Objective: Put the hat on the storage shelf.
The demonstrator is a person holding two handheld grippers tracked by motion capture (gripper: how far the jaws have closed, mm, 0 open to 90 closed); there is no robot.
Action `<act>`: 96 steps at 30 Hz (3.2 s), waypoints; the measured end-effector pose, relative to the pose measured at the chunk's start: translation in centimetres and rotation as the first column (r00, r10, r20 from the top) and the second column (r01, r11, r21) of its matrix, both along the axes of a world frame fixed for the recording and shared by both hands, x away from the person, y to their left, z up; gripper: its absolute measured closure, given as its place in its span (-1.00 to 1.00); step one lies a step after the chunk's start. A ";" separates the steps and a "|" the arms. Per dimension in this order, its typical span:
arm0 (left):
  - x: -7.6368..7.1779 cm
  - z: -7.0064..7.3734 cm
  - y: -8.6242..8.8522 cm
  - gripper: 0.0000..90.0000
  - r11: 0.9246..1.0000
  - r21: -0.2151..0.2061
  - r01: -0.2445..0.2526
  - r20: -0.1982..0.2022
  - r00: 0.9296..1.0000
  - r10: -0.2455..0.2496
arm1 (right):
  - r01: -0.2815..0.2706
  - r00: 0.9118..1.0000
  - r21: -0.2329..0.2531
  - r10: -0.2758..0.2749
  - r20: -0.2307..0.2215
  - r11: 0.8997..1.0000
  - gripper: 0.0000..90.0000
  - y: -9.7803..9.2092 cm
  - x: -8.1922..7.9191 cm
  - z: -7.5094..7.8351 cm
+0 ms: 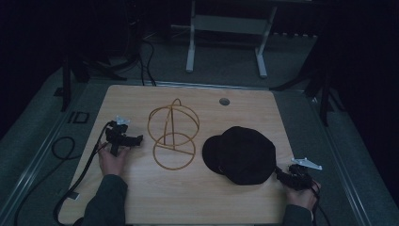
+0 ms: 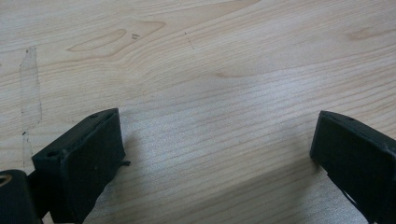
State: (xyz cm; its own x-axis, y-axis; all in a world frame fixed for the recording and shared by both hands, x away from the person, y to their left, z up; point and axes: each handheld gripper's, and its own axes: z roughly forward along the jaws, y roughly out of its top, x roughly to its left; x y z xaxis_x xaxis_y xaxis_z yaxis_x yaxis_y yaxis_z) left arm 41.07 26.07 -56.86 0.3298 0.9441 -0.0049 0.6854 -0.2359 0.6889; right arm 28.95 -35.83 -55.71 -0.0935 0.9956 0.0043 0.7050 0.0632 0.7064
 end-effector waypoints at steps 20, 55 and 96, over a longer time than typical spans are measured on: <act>0.0 0.0 0.0 -0.95 1.000 0.001 -0.005 0.001 1.000 0.005 | -0.031 0.998 -0.030 0.029 -0.064 0.999 0.12 0.0 0.3 1.0; 0.0 0.0 0.1 -0.95 1.000 0.001 -0.006 -0.001 1.000 0.006 | -0.079 0.997 -0.019 0.079 -0.015 0.997 0.15 0.9 -0.5 4.1; 0.0 0.0 0.0 -0.95 1.000 0.000 -0.006 0.000 1.000 0.006 | -0.248 0.968 -0.094 0.249 -0.005 0.964 0.10 5.0 1.3 8.0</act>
